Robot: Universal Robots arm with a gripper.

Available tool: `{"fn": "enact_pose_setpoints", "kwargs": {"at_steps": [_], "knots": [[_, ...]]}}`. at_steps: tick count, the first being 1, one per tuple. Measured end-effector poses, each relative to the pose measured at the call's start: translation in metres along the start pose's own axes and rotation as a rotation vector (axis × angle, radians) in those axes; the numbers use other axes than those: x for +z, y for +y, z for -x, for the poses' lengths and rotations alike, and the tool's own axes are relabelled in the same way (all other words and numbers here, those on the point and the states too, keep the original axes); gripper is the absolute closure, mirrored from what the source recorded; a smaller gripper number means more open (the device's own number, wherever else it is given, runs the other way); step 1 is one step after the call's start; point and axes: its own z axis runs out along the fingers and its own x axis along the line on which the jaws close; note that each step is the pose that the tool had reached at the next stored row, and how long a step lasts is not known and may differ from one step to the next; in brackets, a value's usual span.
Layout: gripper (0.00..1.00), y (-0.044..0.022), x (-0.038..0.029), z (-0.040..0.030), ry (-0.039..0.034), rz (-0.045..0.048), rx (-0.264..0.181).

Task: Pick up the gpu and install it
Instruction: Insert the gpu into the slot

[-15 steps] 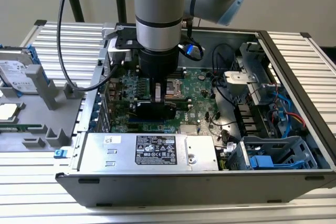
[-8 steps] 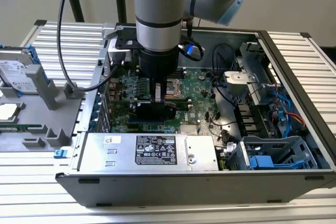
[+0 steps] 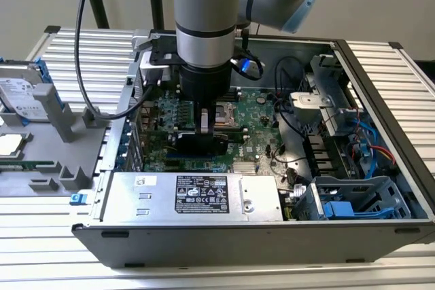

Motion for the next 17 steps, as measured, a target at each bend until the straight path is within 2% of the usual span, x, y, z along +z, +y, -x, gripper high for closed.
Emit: {"fn": "enact_pose_setpoints", "kwargs": {"at_steps": [8,12,17], "knots": [[1.0,0.0,0.0004,-0.0037,-0.0071,-0.0001,-0.002],[1.0,-0.0001,0.0004,-0.0042,-0.008,0.0001,-0.003],[1.0,-0.0001,0.0006,-0.0077,-0.0185,0.0004,-0.002]]}}
